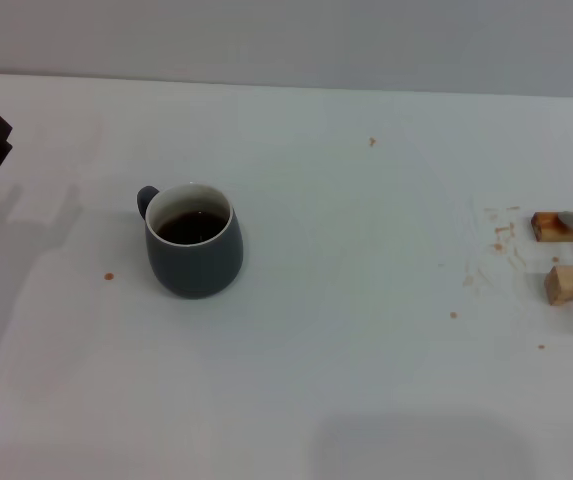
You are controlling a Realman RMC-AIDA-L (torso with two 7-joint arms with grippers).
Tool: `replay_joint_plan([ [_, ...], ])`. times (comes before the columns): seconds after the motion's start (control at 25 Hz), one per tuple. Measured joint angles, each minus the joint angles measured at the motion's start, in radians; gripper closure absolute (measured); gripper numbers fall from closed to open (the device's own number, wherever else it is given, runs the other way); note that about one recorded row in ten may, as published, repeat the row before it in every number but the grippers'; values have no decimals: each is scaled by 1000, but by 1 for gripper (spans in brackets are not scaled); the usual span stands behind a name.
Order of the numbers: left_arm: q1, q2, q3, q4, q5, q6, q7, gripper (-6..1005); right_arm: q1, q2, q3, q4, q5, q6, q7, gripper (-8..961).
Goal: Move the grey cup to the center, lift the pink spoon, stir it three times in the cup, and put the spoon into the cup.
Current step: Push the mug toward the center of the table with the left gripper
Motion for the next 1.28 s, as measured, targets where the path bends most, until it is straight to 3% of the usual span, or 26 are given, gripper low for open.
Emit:
replay_joint_plan([
  [0.44,-1,17,61,5,0,-11,4,169,5,0,-8,2,-8,2,22,487],
  [0.6,-10,36,104,7,0,-55,9,170,2,0,-9,6,-9,2,26,487],
  [0.88,-49,74,227,12,0,-156,11,170,-2,1,-9,10,-9,2,28,486],
  [1.28,-126,86,403,49,0,-177,2,169,-9,2,-9,15,-11,2,28,486],
])
